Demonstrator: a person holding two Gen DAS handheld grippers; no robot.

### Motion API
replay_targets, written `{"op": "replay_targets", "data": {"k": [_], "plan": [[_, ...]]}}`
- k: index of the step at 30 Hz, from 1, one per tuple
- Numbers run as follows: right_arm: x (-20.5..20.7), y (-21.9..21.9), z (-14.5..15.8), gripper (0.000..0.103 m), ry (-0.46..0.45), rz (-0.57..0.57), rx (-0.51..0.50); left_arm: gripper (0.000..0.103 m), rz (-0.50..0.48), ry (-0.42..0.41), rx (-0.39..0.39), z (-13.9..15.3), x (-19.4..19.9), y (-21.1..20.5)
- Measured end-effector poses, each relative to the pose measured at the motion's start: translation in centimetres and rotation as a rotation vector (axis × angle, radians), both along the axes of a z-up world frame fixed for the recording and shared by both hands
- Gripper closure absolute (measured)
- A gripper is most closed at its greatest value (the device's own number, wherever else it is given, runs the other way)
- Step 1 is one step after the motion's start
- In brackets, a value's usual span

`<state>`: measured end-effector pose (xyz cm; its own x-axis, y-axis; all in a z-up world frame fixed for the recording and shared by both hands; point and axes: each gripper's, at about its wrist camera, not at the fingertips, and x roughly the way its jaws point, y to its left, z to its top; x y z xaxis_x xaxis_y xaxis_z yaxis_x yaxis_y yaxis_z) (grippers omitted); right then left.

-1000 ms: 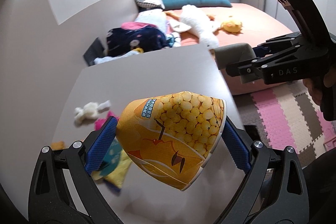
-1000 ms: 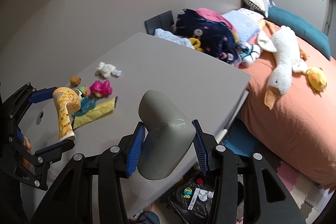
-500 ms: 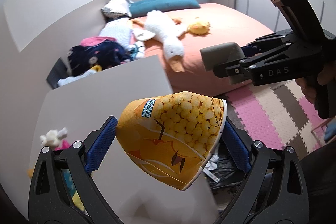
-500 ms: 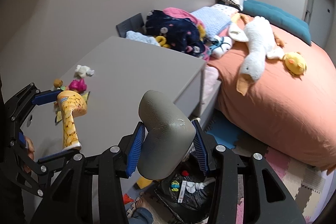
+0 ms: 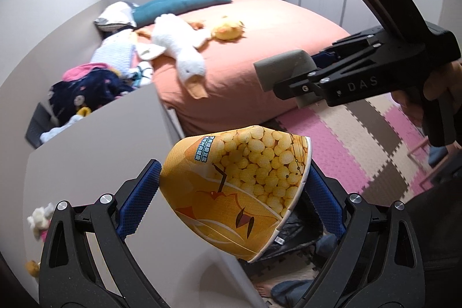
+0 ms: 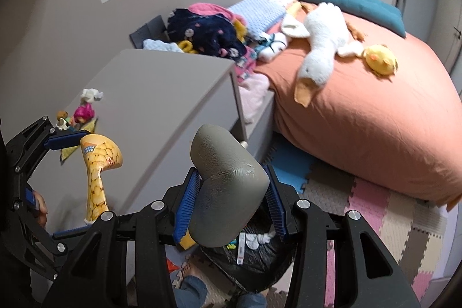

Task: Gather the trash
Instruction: 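Open both tools over the black bin to drop cup and corner guard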

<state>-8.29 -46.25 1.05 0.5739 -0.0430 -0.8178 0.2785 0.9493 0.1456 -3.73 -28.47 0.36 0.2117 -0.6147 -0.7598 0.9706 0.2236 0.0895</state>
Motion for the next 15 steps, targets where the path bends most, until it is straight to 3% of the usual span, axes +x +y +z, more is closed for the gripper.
{"op": "replay_targets", "data": {"k": [1, 2, 3, 5, 8, 15], "plan": [[-0.3, -0.3, -0.3, 0.055, 0.011, -0.004, 0.01, 0.009, -0.011, 0.004, 0.011, -0.2, -0.3, -0.2], [-0.6, -0.5, -0.4, 0.046, 0.021, -0.004, 0.019, 0.008, -0.028, 0.019, 0.031, -0.5, -0.6, -0.4], [-1.0, -0.7, -0.6, 0.03, 0.027, -0.011, 0.03, 0.006, -0.052, 0.034, 0.06, -1.0, -1.0, -0.8], [-1.9, -1.1, -0.6, 0.02, 0.011, -0.049, 0.018, 0.007, -0.075, 0.026, 0.097, -1.7, -1.6, -1.4], [-2.8, -1.8, -0.7, 0.02, 0.009, -0.09, 0.003, 0.007, -0.091, -0.013, 0.134, -2.5, -2.3, -1.9], [-3.1, -2.5, -1.0, 0.02, 0.004, -0.113, 0.015, 0.007, -0.084, -0.018, 0.126, -2.1, -2.3, -1.8]]}}
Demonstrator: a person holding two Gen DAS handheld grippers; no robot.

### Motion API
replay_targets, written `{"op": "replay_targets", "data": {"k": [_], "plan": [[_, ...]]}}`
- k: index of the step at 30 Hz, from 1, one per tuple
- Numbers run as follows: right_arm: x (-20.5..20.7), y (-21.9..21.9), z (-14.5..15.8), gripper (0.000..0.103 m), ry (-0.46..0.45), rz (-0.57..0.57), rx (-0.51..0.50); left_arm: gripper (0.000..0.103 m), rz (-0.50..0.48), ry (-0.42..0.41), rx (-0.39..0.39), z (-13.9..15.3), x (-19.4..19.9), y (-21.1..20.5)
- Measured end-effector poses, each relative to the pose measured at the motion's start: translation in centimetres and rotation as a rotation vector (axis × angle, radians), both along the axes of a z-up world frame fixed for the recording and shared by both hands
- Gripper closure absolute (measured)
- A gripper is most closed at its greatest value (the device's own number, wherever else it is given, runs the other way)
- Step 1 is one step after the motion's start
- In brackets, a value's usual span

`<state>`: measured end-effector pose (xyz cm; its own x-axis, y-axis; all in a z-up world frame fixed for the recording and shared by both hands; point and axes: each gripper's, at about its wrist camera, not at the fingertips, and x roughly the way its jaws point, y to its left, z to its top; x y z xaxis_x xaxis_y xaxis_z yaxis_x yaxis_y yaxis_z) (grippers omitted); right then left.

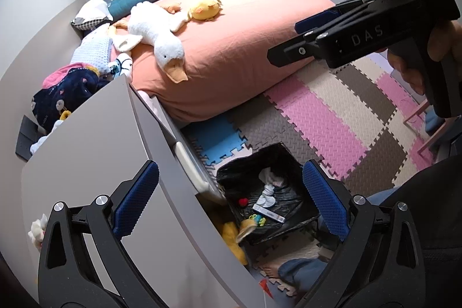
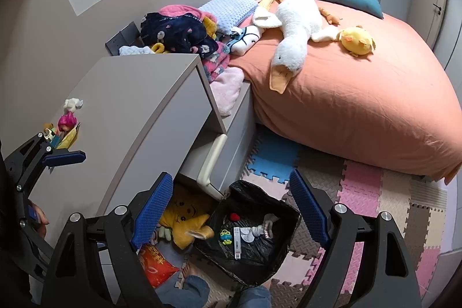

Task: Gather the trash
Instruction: 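Open both tools over the black bin to drop cup and corner guard, then move both open tools back over the table toward the remaining toys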

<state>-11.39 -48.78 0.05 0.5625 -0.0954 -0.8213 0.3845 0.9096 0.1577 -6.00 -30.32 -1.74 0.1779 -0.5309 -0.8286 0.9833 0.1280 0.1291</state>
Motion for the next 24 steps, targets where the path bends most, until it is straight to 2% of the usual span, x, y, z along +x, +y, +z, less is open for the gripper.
{"op": "replay_targets", "data": {"k": [8, 24], "plan": [[1.2, 0.8, -0.1, 0.02, 0.0, 0.035, 0.008, 0.007, 0.05, -0.004, 0.004, -0.1, 0.4, 1.0], [6.3, 5.6, -0.2, 0.02, -0.003, 0.191, 0.012, 0.007, 0.279, -0.008, -0.012, 0.2, 4.0, 7.0]]}}
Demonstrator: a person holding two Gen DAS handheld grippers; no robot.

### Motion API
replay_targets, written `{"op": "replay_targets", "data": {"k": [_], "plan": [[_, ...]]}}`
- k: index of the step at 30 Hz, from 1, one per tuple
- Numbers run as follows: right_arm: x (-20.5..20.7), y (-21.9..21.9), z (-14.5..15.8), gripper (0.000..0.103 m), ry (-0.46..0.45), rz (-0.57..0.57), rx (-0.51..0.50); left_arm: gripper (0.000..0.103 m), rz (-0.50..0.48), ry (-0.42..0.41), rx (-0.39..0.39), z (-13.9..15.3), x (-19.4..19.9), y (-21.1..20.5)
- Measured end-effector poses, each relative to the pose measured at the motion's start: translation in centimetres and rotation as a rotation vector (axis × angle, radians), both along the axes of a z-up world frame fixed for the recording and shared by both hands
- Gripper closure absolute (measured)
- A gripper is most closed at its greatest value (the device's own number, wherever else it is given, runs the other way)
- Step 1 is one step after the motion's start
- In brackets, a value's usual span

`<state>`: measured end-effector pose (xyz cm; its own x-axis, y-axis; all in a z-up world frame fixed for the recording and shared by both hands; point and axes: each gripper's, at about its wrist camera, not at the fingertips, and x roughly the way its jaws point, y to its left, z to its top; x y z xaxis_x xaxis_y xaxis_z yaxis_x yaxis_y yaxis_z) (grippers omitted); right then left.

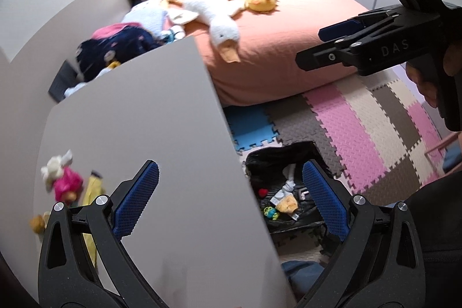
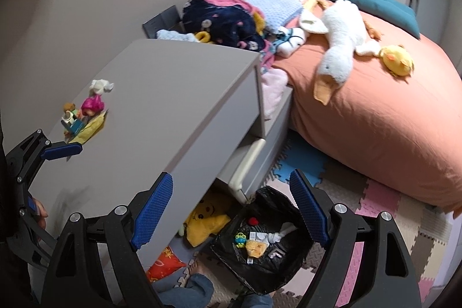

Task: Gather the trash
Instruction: 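Move both open tools back over the table toward the remaining toys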

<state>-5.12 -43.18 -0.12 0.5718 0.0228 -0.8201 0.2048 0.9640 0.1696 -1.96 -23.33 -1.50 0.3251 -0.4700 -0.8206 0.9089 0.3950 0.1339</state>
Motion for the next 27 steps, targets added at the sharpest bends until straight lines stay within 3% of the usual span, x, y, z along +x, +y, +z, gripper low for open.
{"op": "replay_targets", "data": {"k": [13, 27], "plan": [[4.8, 5.8, -0.6, 0.02, 0.0, 0.153, 0.021, 0.007, 0.239, -0.03, -0.013, 0.4, 3.5, 6.0], [9.8, 11.4, -0.9, 0.02, -0.01, 0.275, 0.032, 0.007, 0.502, -0.011, -0.04, -0.3, 8.1, 11.8]]}}
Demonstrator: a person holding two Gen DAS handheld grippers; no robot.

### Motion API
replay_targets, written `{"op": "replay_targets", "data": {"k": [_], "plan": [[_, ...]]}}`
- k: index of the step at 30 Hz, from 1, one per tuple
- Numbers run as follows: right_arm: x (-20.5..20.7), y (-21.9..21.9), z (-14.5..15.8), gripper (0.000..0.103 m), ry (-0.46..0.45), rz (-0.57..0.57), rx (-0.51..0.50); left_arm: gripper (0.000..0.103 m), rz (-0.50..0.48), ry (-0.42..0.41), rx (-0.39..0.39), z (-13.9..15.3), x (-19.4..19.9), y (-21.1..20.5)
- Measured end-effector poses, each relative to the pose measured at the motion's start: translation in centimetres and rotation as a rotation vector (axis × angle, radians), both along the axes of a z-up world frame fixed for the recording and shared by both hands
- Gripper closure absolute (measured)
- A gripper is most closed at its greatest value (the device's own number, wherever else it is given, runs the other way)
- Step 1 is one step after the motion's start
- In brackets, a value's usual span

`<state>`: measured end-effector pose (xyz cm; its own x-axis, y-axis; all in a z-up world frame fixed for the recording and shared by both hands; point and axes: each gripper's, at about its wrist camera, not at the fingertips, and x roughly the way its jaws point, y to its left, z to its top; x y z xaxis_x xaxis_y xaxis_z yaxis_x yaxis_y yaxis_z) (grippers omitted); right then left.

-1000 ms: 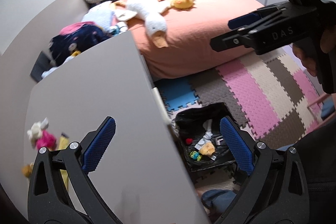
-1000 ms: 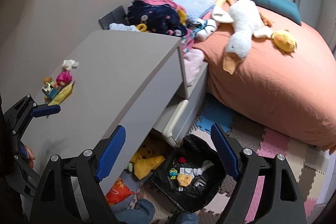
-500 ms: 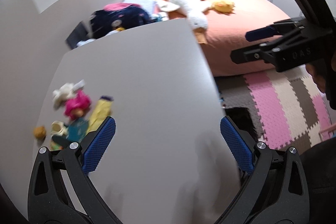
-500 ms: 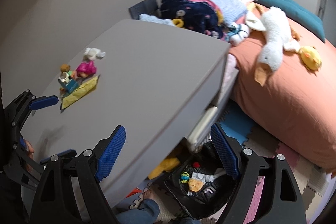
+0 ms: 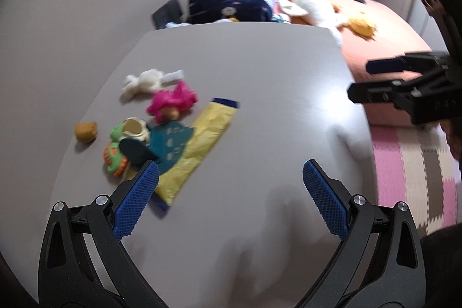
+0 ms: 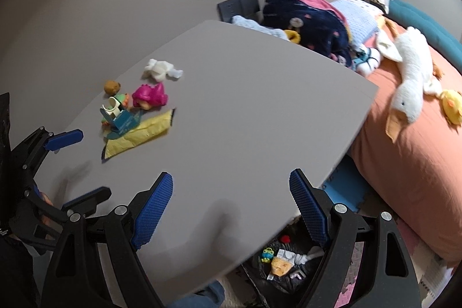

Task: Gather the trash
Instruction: 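Move both open tools back over the table toward the remaining toys, then grasp the teal-and-cream toy with the left tool while the right tool grasps the pink dinosaur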

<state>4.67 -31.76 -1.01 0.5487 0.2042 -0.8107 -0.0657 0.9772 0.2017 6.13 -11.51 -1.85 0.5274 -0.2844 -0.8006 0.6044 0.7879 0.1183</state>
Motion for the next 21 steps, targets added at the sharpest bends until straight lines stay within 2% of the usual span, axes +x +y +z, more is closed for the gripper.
{"op": "replay_targets", "data": {"k": [5, 8, 10, 21], "plan": [[1.6, 1.6, 0.0, 0.02, -0.008, 0.03, 0.003, 0.007, 0.1, -0.007, -0.035, -0.1, 1.8, 1.9], [2.5, 2.4, 0.0, 0.02, -0.016, 0.046, 0.004, 0.013, 0.141, -0.013, -0.067, 0.0, 2.9, 2.9], [3.1, 2.9, 0.0, 0.02, -0.022, 0.054, 0.005, 0.018, 0.155, -0.011, -0.075, -0.1, 3.7, 3.3], [6.6, 5.1, -0.6, 0.02, -0.021, 0.087, 0.0, 0.026, 0.194, 0.009, -0.078, -1.7, 7.3, 4.6]]}}
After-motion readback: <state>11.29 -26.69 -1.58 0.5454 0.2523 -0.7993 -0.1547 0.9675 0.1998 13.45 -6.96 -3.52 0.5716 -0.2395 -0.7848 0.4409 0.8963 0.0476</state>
